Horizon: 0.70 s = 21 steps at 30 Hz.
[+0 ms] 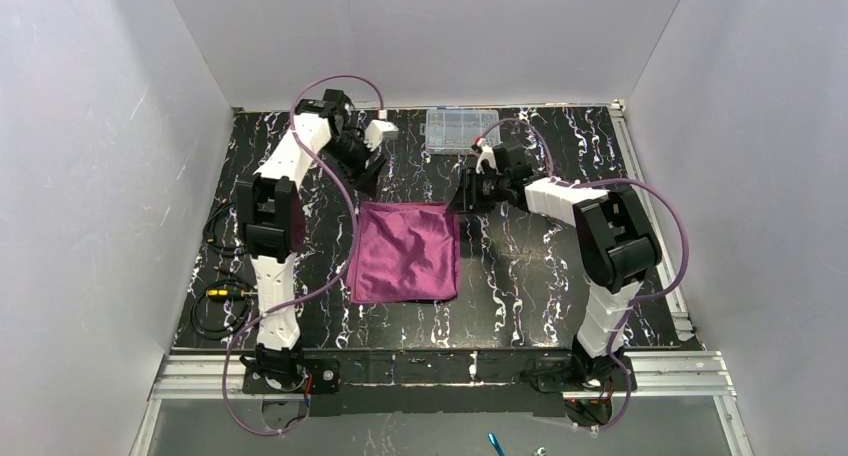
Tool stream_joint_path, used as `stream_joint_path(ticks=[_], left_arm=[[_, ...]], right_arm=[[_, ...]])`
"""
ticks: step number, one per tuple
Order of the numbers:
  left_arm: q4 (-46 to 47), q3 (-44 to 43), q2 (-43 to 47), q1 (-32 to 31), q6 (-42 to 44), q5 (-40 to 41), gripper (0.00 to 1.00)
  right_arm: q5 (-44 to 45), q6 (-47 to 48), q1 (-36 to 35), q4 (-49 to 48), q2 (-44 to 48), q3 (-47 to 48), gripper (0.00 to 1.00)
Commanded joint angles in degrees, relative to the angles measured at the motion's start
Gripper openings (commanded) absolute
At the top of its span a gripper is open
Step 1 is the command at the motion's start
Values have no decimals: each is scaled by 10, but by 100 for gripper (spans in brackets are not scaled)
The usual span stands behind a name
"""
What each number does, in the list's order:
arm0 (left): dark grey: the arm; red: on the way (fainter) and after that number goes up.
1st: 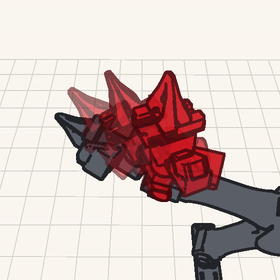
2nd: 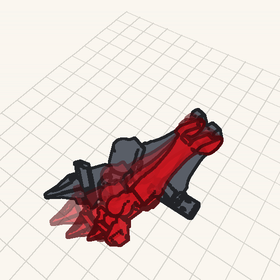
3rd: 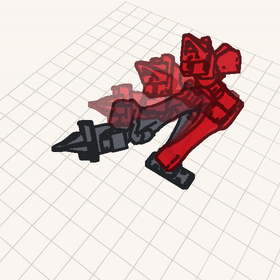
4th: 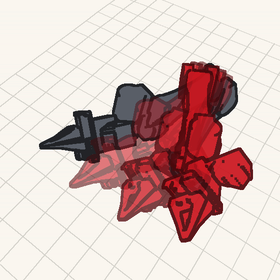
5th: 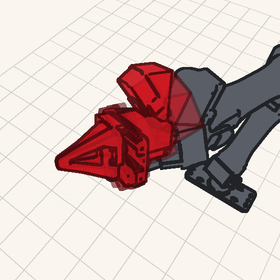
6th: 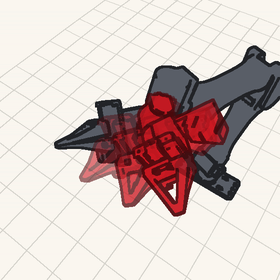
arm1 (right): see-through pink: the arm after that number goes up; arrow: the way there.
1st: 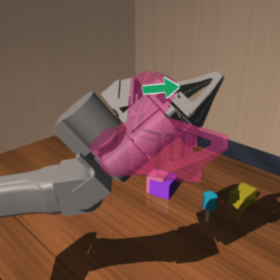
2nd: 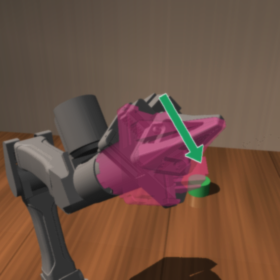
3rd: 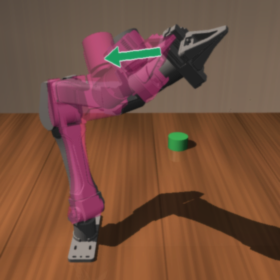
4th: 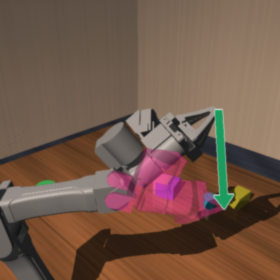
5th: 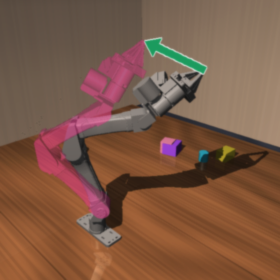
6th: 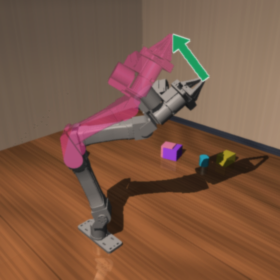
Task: Fold the napkin into a case and place the utensils inside
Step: Turn over the upper triangle folded napkin at the center of the board, then smooth out the lower triangle-folded napkin at the center of the board.
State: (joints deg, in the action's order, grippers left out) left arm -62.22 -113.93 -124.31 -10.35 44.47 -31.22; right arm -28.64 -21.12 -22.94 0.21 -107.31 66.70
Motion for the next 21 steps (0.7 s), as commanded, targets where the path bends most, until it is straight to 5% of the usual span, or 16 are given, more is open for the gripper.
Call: stream_joint_path(ticks=[1, 7, 21], left_arm=[[21, -33, -25, -38, -47, -46, 64], [108, -104, -83, -73, -143, -41, 60], [176, -90, -141, -131, -170, -39, 54]], right_arm=[[-21, -51, -11, -79, -5, -22, 47], [-16, -69, -13, -97, -27, -15, 48], [18, -29, -14, -43, -37, -2, 51]])
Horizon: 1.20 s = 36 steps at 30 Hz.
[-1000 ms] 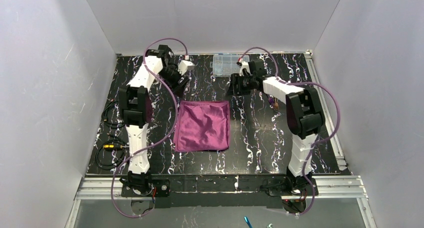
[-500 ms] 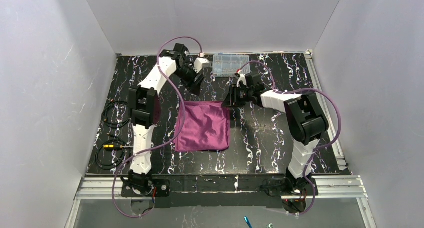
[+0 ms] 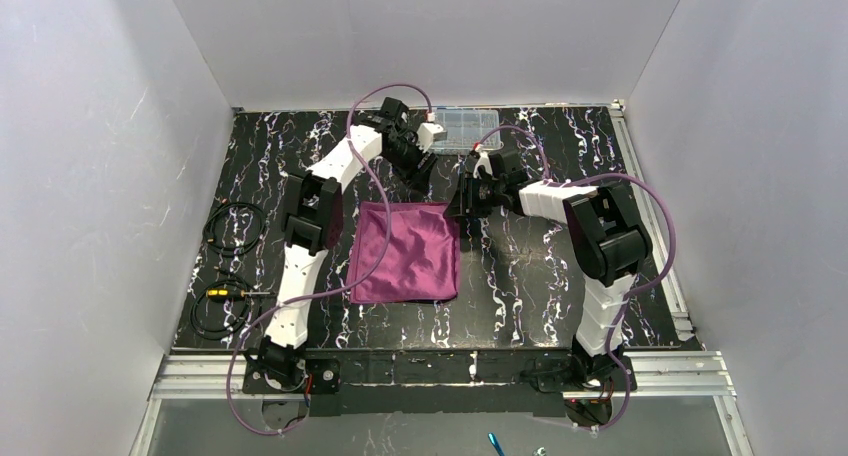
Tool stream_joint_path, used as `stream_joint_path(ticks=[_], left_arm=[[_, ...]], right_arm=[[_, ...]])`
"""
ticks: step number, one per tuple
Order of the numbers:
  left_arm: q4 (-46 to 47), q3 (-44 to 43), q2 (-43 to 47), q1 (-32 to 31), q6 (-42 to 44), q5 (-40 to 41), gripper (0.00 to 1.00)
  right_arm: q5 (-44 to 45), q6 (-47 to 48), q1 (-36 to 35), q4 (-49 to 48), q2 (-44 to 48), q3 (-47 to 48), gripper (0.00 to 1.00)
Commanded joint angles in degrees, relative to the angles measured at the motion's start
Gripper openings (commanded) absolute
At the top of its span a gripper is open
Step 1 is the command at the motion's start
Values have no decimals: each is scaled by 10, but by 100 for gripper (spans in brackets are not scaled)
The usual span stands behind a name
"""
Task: Fold the napkin into a case and place the utensils inside
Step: Smooth out the lower triangle-folded napkin at the center of the board.
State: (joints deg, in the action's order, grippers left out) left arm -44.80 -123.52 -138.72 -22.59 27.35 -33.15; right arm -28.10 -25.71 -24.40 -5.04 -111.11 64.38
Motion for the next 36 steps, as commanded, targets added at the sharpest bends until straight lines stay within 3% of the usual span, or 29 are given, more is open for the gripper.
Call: stream_joint_path(ticks=[1, 6, 13, 18, 20, 23, 26, 36], left_arm=[[2, 11, 1, -11, 4, -18, 54], [4, 25, -4, -25, 21, 8, 52], [4, 53, -7, -37, 58, 51, 50], [2, 63, -4, -47, 77, 61, 49], [2, 64, -5, -53, 85, 77, 48], [2, 63, -8, -58, 91, 97, 45], [2, 68, -8, -66, 101, 118, 41], [2, 92, 2, -79, 130, 132, 24]], right_arm=[[12, 18, 1, 10, 1, 23, 51], [10, 15, -3, 10, -13, 30, 50], [0, 1, -8, -9, -25, 33, 37], [2, 2, -10, -6, -30, 31, 35], [4, 5, -10, -7, -26, 33, 29], [2, 5, -10, -19, -11, 32, 11], [8, 5, -10, -35, 10, 28, 2], [8, 6, -10, -53, 27, 35, 1]])
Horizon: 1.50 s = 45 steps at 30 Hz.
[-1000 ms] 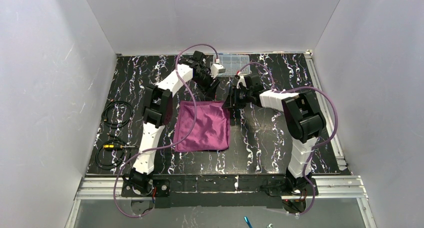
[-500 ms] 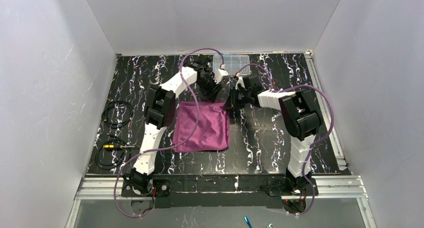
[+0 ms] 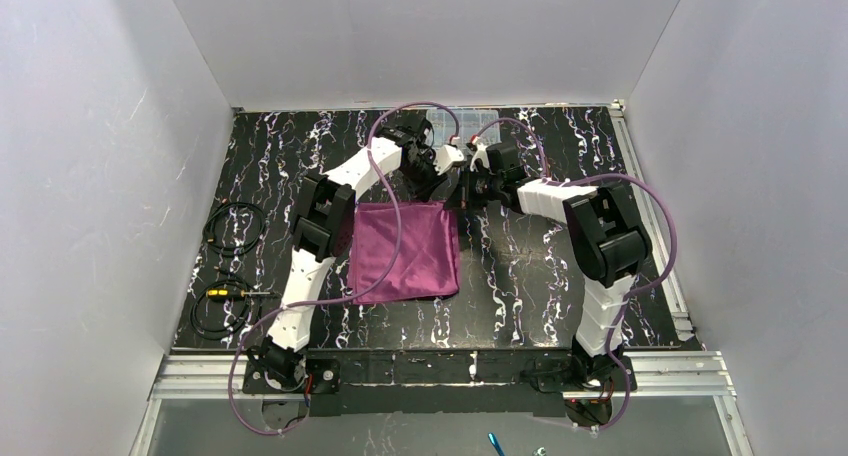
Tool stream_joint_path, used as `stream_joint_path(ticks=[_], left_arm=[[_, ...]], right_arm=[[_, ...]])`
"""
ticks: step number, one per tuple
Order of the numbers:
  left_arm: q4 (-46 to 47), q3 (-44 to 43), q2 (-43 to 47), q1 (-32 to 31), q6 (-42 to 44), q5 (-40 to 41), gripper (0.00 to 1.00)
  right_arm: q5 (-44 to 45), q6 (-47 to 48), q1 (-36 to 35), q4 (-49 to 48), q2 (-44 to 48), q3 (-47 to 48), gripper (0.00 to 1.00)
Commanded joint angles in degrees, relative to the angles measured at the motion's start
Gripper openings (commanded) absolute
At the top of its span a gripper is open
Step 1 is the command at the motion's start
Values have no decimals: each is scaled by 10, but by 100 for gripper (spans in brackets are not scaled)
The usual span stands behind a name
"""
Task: Fold the napkin into a case and place the utensils inside
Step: Smooth out the lower triangle-folded napkin at the center of the board.
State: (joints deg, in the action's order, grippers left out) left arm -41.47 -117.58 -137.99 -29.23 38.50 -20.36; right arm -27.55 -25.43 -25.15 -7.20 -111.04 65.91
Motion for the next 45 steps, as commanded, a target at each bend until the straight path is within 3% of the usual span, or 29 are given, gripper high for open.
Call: stream_joint_path(ticks=[1, 4, 9, 22, 30, 36, 40, 45], left_arm=[[-32, 35, -2, -13, 24, 0, 22], [-35, 45, 7, -13, 39, -19, 11], [-46, 59, 24, -13, 72, -66, 3], [-90, 46, 21, -12, 135, -97, 0], [-83, 1, 12, 3, 83, -104, 0], [-70, -45, 20, 44, -15, -146, 9], [-44, -18, 50, 63, -57, -167, 21], [47, 36, 104, 88, -121, -137, 37]], right_arm=[[7, 5, -2, -31, 25, 20, 1], [26, 19, -2, -17, 16, 31, 1], [59, 46, -2, 9, -11, 59, 1], [85, 54, 1, -1, -35, 70, 1], [80, 47, 1, -12, -68, 75, 1], [59, 18, 4, -51, -84, 48, 1], [46, 2, 9, -68, -92, 41, 1], [40, -3, 12, -72, -90, 32, 1]])
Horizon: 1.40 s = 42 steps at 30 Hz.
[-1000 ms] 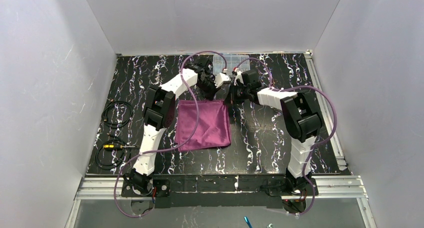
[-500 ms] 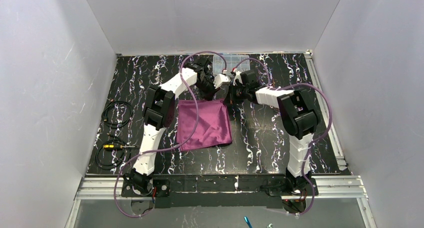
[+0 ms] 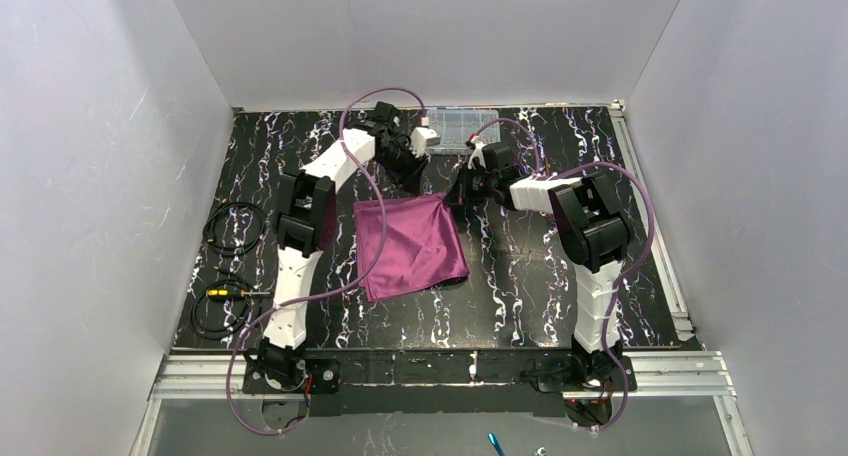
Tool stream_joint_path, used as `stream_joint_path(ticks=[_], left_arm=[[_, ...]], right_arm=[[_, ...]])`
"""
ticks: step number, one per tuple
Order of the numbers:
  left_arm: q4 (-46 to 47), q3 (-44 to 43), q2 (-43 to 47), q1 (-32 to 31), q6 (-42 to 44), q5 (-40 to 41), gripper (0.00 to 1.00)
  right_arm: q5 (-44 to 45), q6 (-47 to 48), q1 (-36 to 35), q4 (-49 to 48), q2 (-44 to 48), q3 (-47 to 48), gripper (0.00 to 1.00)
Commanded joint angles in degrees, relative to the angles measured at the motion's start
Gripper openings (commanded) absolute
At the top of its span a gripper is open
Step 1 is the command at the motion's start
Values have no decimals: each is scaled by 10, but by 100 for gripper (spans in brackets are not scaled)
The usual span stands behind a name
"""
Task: Fold the napkin into a case and place the utensils inside
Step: Smooth out the lower triangle-folded napkin at the center of the board.
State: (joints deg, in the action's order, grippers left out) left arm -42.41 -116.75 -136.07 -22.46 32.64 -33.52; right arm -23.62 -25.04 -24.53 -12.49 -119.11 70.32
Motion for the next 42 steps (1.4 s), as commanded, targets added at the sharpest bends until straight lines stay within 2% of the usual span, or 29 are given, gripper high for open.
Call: stream_joint_path(ticks=[1, 3, 6, 8, 11, 15, 23, 26, 28, 32, 34, 42], left_arm=[[66, 37, 96, 23, -70, -5, 38], [60, 48, 116, 25, -66, -24, 38], [3, 59, 125, 14, -23, -60, 38], [-14, 83, 124, 0, 0, -54, 38], [27, 119, 112, -13, -8, 3, 39], [48, 92, 74, -14, -20, 76, 38], [76, 123, 68, -14, 18, 136, 31], [85, 133, 67, -14, 17, 151, 30], [90, 135, 65, -14, 14, 159, 29], [94, 136, 63, -14, 7, 159, 27], [95, 134, 63, -14, 1, 153, 27], [90, 130, 77, -11, -22, 125, 29]], right_arm=[[0, -9, 6, -20, -9, -12, 1], [-5, -18, 8, -28, -7, -16, 1], [-13, -34, 9, -41, -3, -15, 1], [-18, -42, 9, -48, 1, -15, 4], [-23, -49, 9, -51, 5, -15, 10], [-24, -55, 9, -51, 12, -23, 19], [-10, -52, 17, -30, 59, -19, 43], [-13, -61, 28, -24, 82, -23, 47], [-25, -79, 30, -45, 94, -36, 41], [-67, -163, 25, -150, 88, -71, 17], [-89, -192, 13, -202, 67, -74, 9], [-96, -205, -7, -219, -8, -43, 4]])
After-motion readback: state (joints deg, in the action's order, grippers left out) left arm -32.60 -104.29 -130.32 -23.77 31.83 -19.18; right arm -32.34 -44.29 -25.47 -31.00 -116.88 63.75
